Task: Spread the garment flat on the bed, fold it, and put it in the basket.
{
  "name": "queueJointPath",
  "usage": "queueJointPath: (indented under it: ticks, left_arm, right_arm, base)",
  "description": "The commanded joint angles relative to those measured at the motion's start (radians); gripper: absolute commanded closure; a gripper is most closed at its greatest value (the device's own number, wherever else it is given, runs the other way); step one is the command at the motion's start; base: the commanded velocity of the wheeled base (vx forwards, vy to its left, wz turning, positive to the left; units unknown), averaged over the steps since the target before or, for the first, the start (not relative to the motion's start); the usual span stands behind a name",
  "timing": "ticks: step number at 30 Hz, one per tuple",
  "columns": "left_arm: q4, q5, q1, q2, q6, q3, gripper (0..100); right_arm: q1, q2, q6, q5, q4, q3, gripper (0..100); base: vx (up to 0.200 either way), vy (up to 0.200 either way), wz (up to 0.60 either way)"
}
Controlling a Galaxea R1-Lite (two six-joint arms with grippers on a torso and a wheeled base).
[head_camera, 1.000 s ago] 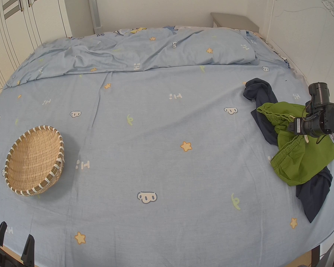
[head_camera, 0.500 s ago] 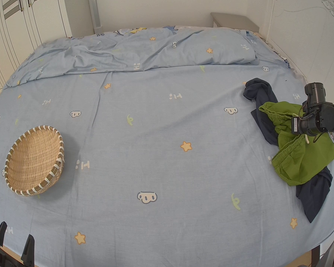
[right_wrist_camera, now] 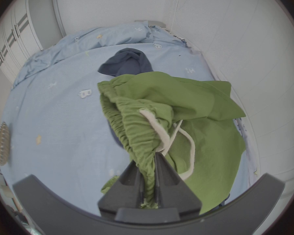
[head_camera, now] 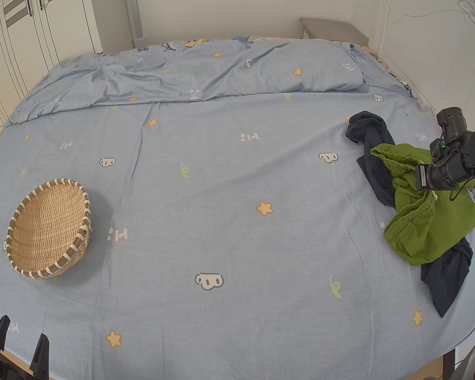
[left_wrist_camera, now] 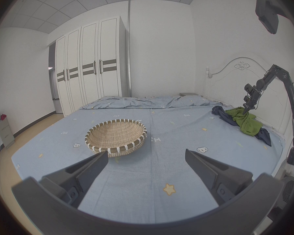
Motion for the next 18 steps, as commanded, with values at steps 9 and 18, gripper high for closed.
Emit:
queueJointPath:
  ticks: [9,18]
  left_arm:
    - [0.0,0.001,0.0,-0.016,0.0,0.018,0]
    - [0.0,0.001,0.0,-0.016,0.0,0.018,0]
  right_arm:
    - [0.095,-0.138,0.201,0.306,0.228,-0.138,100]
    - [0.263,-0.139,0.32,0.3,0.224,-0.138,100]
  base:
    - [0.0,0.0,0.0]
    - [0.0,0.0,0.0]
